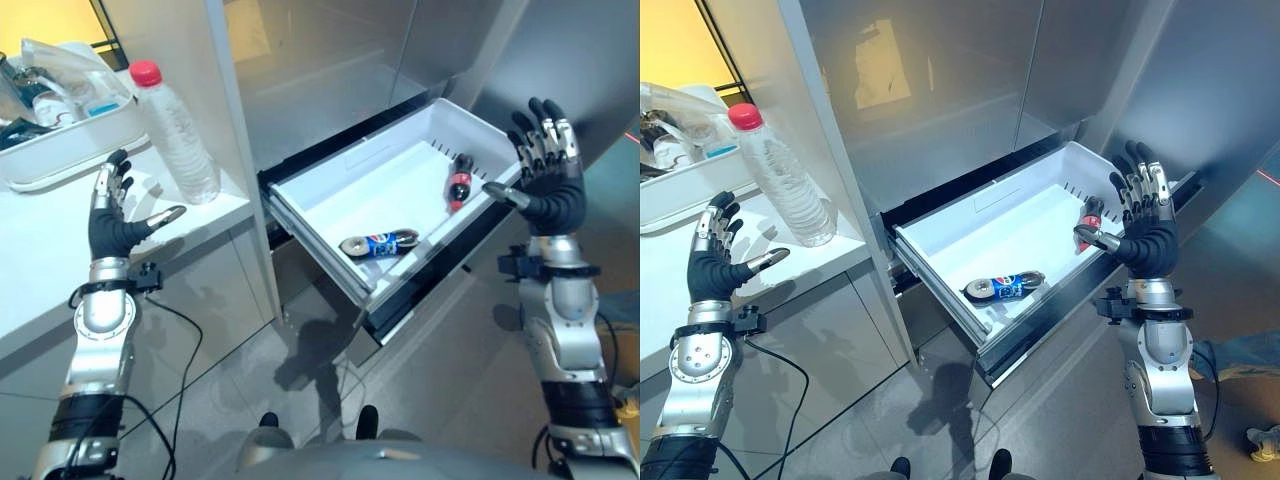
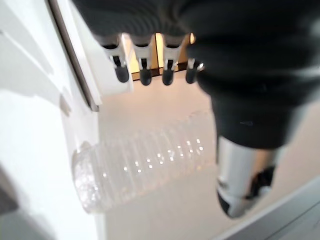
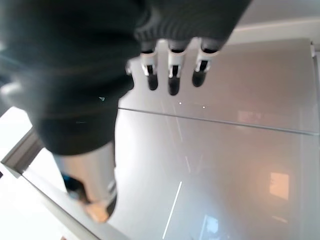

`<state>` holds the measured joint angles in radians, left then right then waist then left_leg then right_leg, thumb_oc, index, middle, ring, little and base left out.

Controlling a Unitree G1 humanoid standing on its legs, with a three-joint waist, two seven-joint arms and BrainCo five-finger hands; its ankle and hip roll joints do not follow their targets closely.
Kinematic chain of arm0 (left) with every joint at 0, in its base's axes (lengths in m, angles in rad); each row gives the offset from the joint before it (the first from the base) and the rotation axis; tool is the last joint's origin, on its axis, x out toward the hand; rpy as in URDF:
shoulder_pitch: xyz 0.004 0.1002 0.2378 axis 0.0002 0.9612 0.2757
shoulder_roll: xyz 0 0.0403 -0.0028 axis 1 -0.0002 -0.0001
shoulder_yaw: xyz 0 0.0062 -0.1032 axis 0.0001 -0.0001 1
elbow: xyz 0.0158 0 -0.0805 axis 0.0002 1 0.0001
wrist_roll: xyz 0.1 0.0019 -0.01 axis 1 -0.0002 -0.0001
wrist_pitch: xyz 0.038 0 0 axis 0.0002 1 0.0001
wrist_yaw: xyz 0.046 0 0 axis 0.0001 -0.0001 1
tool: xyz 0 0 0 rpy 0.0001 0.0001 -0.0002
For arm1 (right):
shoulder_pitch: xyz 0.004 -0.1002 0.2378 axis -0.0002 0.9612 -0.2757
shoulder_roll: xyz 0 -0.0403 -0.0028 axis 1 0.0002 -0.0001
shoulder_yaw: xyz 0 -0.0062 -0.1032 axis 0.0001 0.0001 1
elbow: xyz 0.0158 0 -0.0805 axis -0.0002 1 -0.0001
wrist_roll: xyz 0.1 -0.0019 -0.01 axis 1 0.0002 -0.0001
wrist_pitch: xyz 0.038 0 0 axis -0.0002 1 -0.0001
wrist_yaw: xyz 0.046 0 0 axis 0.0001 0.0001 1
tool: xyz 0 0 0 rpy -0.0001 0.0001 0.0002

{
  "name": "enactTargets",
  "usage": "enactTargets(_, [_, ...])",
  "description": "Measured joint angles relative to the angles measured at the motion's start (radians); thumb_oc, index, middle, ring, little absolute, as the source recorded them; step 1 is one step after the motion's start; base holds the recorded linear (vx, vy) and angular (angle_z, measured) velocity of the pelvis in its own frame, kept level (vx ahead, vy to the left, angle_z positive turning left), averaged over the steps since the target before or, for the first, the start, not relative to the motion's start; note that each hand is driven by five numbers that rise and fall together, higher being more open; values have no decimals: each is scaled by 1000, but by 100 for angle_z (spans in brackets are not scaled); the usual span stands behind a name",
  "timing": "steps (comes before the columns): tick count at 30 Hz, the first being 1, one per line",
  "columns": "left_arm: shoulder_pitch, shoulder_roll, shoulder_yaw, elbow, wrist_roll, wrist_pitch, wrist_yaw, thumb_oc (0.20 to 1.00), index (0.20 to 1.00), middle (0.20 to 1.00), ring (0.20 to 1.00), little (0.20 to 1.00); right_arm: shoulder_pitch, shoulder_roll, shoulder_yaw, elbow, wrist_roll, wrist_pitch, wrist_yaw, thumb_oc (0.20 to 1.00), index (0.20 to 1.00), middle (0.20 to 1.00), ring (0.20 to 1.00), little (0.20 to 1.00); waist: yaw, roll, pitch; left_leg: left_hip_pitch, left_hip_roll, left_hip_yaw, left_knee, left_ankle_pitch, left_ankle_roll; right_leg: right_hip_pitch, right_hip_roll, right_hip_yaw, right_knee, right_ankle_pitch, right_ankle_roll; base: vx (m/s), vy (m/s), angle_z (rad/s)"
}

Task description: Take the drinks into the refrigerator

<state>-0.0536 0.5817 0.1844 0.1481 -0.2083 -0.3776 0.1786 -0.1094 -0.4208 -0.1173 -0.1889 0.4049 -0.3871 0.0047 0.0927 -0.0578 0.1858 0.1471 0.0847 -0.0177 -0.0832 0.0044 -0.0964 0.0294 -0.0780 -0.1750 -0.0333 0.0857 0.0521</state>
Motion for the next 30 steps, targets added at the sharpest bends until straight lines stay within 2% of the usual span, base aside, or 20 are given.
enactTargets(11, [-22,40,2,80,-2,21,-1,1000,1000,1000,1000,1000,0,-20,12,-3,14,2,25,1000,1000,1000,1000,1000,-7,-9,-6,-3,1,16,-4,-1,-1,-8,3,8,-10,7,0,3,6,-3])
enactTargets(17, [-24,47,-5,117,-5,30,-13,1000,1000,1000,1000,1000,0,-20,12,-8,18,2,32,1000,1000,1000,1000,1000,-28,-15,-10,-6,1,29,-4,-2,-2,-21,6,27,-9,11,-1,12,13,-9])
enactTargets(25, [-48,49,-8,156,-84,42,-63,1000,1000,1000,1000,1000,0,-20,12,-9,22,10,44,1000,1000,1000,1000,1000,-49,-15,-10,-6,1,53,-5,-2,-2,-33,10,51,-10,20,-2,11,12,-8])
enactTargets(30, [-85,52,-53,165,-91,56,-87,1000,1000,1000,1000,1000,1,-20,12,-9,22,20,52,1000,1000,1000,1000,1000,-52,-16,-10,-3,1,69,-5,-2,-3,-32,12,63,-24,32,-4,18,7,-9])
